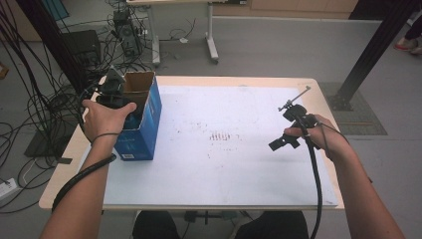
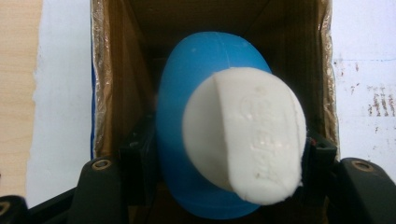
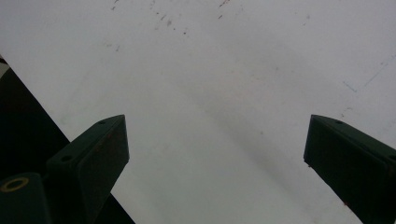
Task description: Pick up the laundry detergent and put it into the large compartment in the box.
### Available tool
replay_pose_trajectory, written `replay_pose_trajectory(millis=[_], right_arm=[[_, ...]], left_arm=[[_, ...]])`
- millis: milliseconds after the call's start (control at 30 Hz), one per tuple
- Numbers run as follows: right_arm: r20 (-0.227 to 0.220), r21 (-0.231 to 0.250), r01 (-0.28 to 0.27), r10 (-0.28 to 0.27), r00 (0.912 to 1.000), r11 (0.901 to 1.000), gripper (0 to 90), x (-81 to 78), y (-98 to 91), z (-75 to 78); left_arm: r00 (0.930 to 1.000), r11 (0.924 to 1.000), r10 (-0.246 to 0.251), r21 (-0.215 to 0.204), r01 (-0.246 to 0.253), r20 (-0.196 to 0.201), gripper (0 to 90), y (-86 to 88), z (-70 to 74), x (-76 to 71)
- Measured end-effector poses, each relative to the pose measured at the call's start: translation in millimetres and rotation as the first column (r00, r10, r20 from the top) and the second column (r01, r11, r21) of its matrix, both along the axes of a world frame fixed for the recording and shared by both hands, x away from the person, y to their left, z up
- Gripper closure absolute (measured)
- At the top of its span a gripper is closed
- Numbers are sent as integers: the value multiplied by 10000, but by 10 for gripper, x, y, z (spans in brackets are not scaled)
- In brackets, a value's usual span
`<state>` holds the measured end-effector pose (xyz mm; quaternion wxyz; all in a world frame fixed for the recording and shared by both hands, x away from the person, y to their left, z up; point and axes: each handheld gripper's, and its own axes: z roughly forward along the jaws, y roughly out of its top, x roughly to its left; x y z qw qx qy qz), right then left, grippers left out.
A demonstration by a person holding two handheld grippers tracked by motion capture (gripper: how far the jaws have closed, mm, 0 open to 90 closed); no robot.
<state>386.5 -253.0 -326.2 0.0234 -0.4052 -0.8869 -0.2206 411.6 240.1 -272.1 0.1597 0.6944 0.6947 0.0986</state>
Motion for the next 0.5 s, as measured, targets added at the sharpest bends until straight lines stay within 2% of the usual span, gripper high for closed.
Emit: replay_pose_trajectory(millis=[200, 500], right_arm=[[21, 13, -31, 31, 10000, 10000, 64, 6, 0, -1], [6, 48, 16, -16, 10000, 10000, 64, 0, -1, -3]], left_arm=[[10000, 10000, -25, -55, 26, 48, 372, -17, 0, -3], [9998, 9999, -94, 140, 91, 191, 333, -42, 68, -18]])
